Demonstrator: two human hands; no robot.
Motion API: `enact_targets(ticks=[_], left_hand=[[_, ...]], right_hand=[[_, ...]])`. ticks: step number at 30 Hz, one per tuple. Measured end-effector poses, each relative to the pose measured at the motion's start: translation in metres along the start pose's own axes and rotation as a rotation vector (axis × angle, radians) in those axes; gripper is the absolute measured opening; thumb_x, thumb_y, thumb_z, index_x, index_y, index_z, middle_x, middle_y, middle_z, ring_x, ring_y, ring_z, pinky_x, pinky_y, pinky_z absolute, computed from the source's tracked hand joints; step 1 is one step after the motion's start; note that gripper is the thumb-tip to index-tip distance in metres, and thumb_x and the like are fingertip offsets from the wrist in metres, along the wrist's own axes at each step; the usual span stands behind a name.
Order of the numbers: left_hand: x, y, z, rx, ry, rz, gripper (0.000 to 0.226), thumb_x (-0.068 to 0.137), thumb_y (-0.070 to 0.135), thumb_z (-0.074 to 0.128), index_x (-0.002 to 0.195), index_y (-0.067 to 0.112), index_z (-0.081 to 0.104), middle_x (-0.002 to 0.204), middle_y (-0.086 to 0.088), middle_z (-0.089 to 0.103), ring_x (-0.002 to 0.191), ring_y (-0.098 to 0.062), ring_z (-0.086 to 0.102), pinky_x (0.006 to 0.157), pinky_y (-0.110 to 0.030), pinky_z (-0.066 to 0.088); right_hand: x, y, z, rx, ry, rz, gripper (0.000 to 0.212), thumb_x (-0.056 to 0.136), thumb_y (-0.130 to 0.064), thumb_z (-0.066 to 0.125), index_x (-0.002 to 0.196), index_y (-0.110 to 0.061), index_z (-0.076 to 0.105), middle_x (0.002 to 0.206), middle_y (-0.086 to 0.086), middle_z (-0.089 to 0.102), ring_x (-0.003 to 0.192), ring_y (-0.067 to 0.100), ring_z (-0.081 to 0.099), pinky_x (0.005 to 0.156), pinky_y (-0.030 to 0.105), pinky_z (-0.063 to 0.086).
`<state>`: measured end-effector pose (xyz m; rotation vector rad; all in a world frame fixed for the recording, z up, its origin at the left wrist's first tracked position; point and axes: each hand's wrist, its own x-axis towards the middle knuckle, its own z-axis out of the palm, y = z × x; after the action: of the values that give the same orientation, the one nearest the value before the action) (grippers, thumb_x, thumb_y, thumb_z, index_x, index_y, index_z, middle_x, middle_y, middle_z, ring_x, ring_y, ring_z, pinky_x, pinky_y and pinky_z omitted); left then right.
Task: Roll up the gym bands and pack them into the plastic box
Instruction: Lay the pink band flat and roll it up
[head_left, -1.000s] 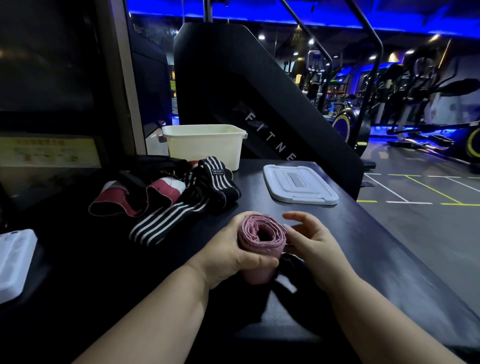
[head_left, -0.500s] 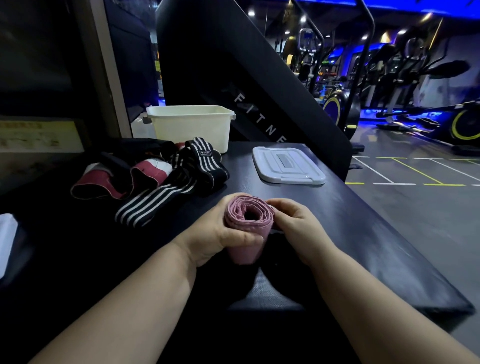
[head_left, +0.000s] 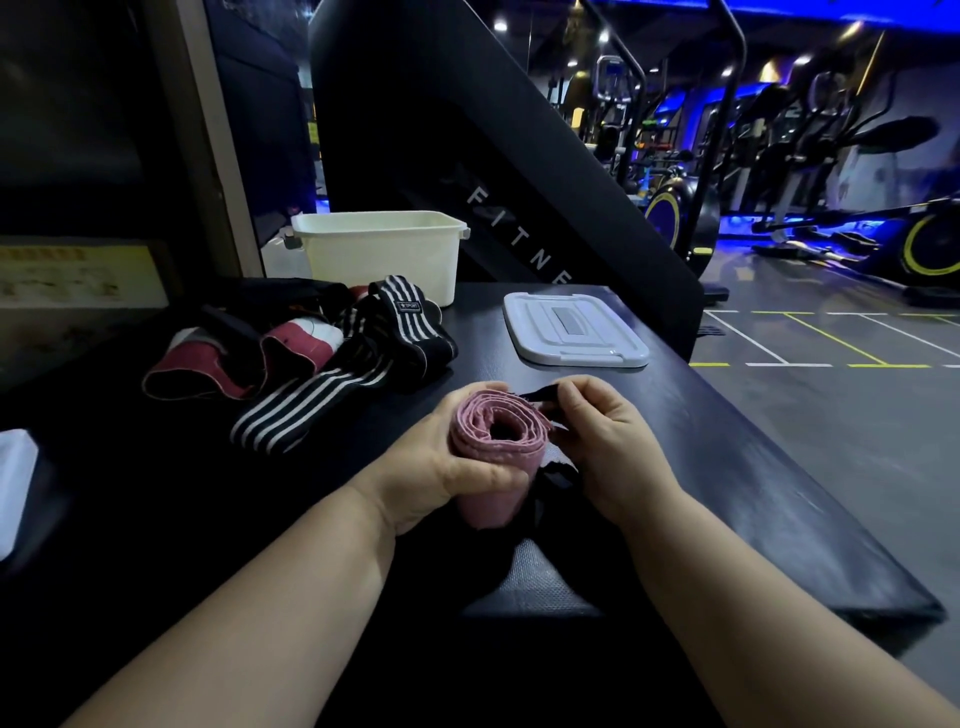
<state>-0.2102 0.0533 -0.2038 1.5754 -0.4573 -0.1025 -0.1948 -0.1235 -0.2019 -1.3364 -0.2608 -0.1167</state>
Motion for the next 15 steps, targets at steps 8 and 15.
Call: enact_targets(ticks=[8, 15], left_hand=[[0.000, 0.002, -0.001, 0.025, -0.027, 0.013, 0.069, 0.051, 0.013, 0.083, 0.116, 0.011, 0.059, 0.103, -0.002, 0.069, 0.097, -0.013, 0.064, 0.084, -0.022, 0.050], [0.002, -0.002, -0.001, 0.004, 0.068, 0.002, 0.084, 0.046, 0.020, 0.087, 0.122, 0.009, 0.054, 0.110, -0.009, 0.068, 0.100, -0.016, 0.065, 0.083, -0.025, 0.050]], right_hand=[[0.003, 0.001, -0.010, -0.425, 0.096, -0.097, 0.025, 0.095, -0.024, 0.059, 0.071, -0.018, 0.057, 0.064, -0.007, 0.051, 0.060, 0.007, 0.044, 0.063, 0.027, 0.039], [0.000, -0.001, -0.008, -0.311, 0.016, -0.076, 0.039, 0.088, -0.040, 0.064, 0.060, -0.016, 0.050, 0.057, 0.003, 0.041, 0.058, 0.009, 0.039, 0.058, 0.029, 0.034]])
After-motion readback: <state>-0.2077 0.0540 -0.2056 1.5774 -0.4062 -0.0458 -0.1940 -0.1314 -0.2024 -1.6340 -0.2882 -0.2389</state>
